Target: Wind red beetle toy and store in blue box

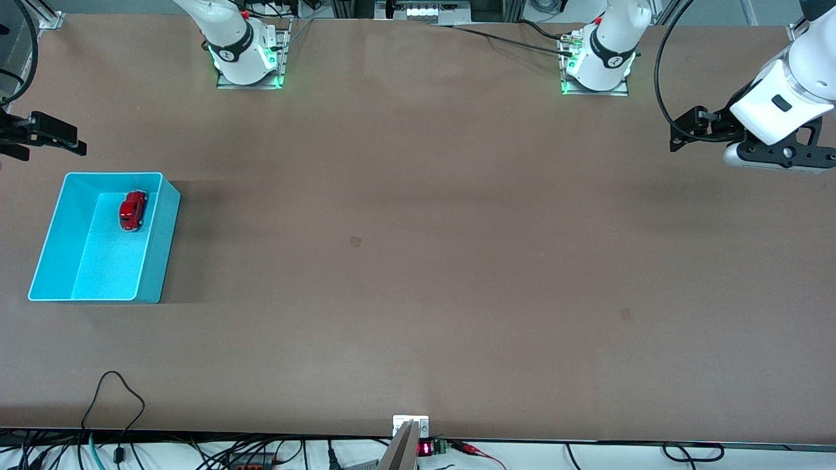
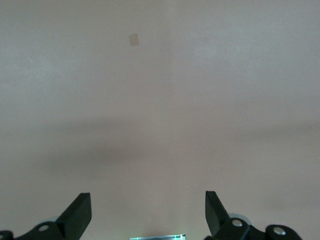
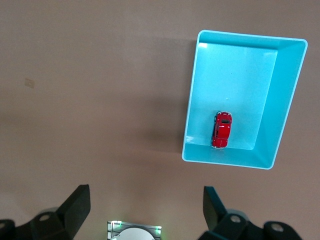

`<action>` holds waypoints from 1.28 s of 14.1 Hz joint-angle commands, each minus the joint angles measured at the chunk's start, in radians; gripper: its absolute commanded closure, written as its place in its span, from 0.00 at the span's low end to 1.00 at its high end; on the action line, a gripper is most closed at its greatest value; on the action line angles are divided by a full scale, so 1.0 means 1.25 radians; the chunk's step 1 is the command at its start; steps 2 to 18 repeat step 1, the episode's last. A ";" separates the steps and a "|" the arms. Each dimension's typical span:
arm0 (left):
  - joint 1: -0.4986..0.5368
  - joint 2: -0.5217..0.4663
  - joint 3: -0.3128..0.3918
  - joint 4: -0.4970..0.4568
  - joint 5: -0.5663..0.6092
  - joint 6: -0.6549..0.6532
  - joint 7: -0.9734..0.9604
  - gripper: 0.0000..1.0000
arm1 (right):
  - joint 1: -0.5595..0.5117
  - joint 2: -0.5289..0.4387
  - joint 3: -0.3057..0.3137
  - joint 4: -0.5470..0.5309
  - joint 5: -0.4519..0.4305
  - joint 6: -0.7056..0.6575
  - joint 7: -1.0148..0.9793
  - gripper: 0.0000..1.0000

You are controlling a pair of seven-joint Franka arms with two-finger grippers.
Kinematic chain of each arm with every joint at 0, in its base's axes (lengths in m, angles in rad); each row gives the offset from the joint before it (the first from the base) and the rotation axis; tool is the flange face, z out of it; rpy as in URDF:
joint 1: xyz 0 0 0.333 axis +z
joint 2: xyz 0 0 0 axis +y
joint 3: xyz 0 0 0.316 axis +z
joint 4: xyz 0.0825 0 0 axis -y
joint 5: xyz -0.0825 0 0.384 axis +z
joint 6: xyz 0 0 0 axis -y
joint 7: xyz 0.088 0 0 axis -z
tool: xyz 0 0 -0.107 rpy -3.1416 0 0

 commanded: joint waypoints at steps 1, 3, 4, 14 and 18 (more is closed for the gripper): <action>0.003 -0.008 -0.003 0.000 0.004 -0.009 -0.006 0.00 | 0.012 -0.010 -0.009 -0.008 -0.013 -0.002 0.011 0.00; 0.003 -0.008 -0.003 0.000 0.004 -0.009 -0.006 0.00 | 0.012 -0.010 -0.009 -0.008 -0.013 -0.002 0.011 0.00; 0.003 -0.008 -0.003 0.000 0.004 -0.009 -0.006 0.00 | 0.012 -0.010 -0.009 -0.008 -0.013 -0.002 0.011 0.00; 0.003 -0.008 -0.003 0.000 0.004 -0.009 -0.006 0.00 | 0.012 -0.010 -0.009 -0.008 -0.013 -0.002 0.011 0.00; 0.003 -0.008 -0.003 0.000 0.004 -0.009 -0.006 0.00 | 0.012 -0.010 -0.009 -0.008 -0.013 -0.002 0.011 0.00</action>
